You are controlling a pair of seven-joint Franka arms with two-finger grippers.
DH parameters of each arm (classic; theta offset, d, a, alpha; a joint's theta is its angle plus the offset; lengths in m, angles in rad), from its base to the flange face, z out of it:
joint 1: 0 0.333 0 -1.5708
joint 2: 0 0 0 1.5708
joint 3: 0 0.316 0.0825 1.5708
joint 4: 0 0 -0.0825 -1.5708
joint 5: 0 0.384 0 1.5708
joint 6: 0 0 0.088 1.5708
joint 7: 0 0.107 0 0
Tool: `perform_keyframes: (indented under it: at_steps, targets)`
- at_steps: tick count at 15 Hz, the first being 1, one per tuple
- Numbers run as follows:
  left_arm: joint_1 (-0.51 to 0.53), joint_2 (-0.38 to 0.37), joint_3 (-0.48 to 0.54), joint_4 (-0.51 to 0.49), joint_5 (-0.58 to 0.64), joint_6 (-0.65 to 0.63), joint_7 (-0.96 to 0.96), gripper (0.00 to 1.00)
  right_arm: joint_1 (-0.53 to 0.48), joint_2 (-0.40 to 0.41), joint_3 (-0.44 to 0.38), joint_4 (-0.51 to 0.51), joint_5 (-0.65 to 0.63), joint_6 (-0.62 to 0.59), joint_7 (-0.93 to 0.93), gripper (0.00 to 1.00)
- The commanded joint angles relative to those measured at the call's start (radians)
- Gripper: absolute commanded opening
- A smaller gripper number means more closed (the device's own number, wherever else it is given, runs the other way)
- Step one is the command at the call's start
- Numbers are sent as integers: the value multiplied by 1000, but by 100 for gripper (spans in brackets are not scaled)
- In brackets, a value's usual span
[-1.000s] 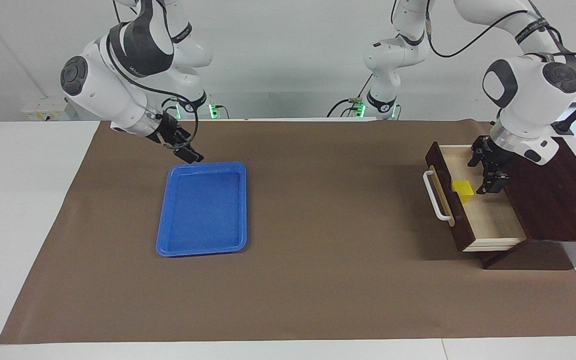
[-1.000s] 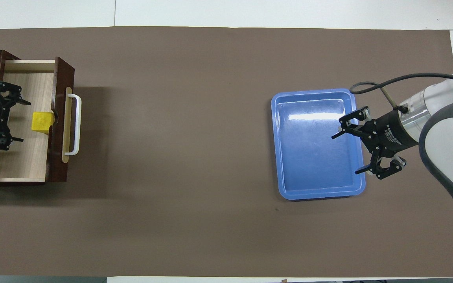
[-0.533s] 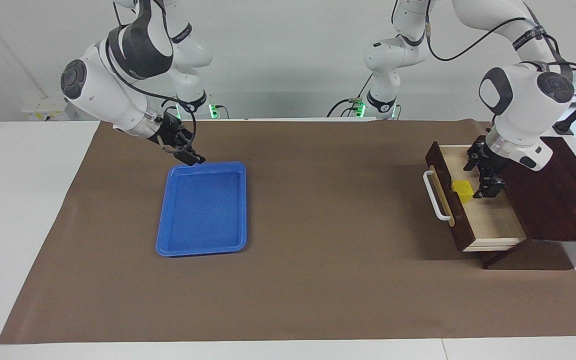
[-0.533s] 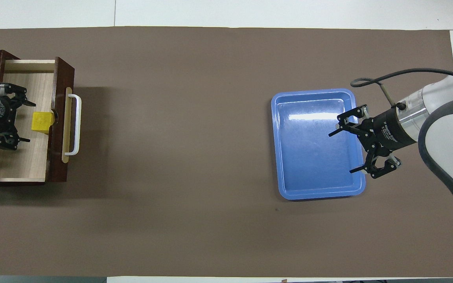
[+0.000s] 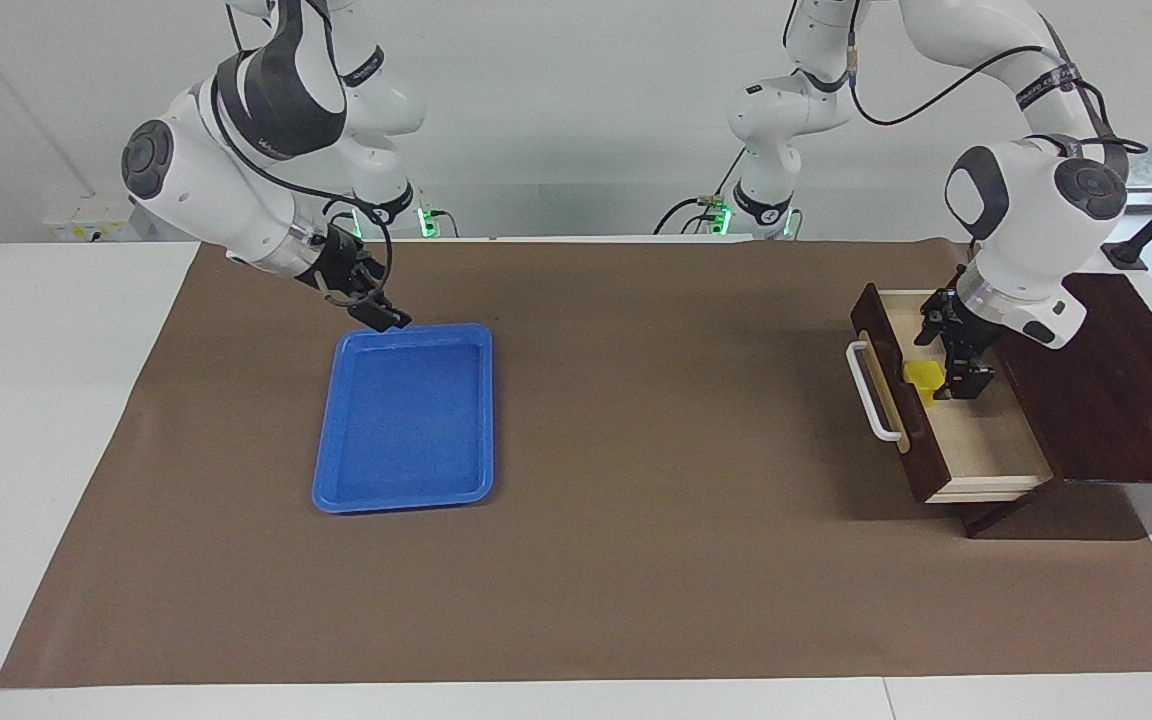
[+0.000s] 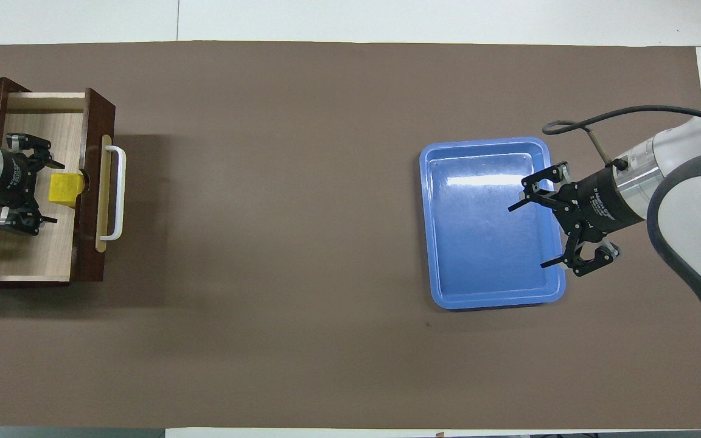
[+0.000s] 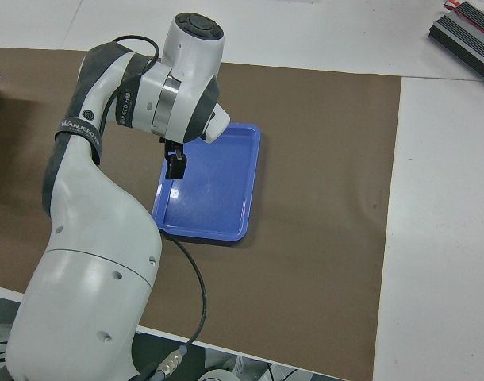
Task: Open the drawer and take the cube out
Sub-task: 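Grasp the yellow cube in the drawer with the left gripper, then lift the cube with the left gripper while the right gripper approaches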
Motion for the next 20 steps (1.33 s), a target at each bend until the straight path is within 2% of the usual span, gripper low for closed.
perform_keyframes:
  at_steps: [1, 6, 8, 10, 13, 16, 18, 20]
  targets:
    - [-5, -24, 4, -34, -15, 23, -9, 98, -4, -3, 2, -7, 22, 18, 23, 100]
    - [-4, -22, 3, -27, -15, 23, -13, 76, -4, -3, 2, -10, 22, 18, 23, 100]
    - [-4, -18, 3, -20, -15, 21, -15, 50, -4, -3, 2, -10, 23, 18, 25, 100]
    - [-5, -13, 1, -5, -15, 15, -13, 0, -3, -3, 2, -10, 23, 18, 33, 100]
    - [-1, -5, 3, 89, -15, -63, -12, 0, -3, -3, 2, -7, 37, 18, 43, 100]
    - [-7, 30, -3, 274, -14, -239, -12, 0, -3, -3, 3, -7, 39, 19, 57, 100]
    - [-57, 30, -5, 340, -23, -296, -24, 0, 16, -1, 2, -3, 45, 18, 80, 100]
    - [-152, 44, -3, 374, -20, -344, -116, 0, 27, -1, 2, -1, 72, 21, 123, 100]
